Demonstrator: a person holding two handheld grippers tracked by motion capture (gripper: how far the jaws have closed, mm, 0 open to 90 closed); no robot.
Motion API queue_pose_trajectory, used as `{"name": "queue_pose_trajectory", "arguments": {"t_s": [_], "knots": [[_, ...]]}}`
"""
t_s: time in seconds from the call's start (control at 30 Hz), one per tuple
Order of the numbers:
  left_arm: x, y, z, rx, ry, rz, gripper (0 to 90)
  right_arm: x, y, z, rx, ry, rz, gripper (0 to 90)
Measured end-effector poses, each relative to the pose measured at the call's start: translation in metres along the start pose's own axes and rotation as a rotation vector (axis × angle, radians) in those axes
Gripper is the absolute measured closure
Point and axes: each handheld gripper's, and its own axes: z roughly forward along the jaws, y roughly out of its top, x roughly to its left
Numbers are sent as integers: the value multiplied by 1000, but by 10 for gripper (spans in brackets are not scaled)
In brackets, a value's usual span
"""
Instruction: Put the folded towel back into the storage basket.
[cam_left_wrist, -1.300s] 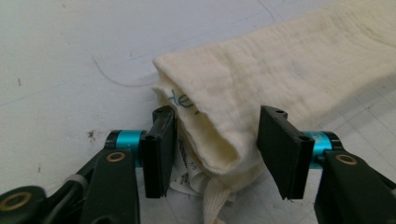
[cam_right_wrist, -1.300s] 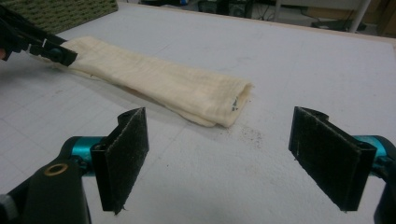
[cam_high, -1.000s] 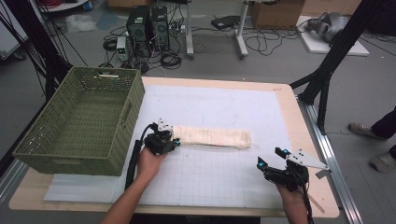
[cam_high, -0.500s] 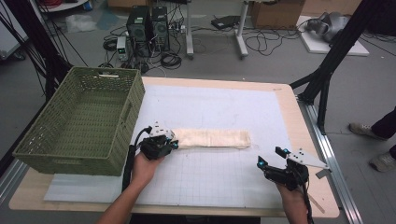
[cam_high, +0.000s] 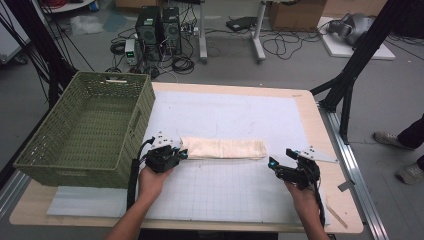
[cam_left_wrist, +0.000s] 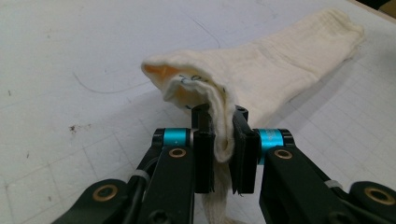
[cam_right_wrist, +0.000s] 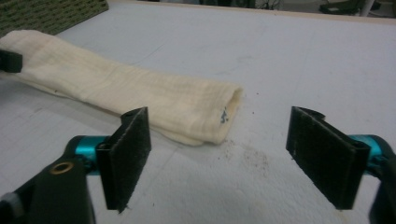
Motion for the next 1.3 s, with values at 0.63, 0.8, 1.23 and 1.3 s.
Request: {"name": "queue_pose_trajectory", "arguments": {"t_s": [0.63,0.8,1.23,1.3], "knots": [[0,0,0,-14,4,4,800,9,1,64,164,-18,-91,465],[0,0,-1,-18,7,11,800,12,1,67,203,-18,-118,537],[0,-1,0,-13,9,20,801,14,1,69,235,-12,-116,697],[0,-1,0,-11,10,21,801,14,1,69,234,-2,-111,756]]}}
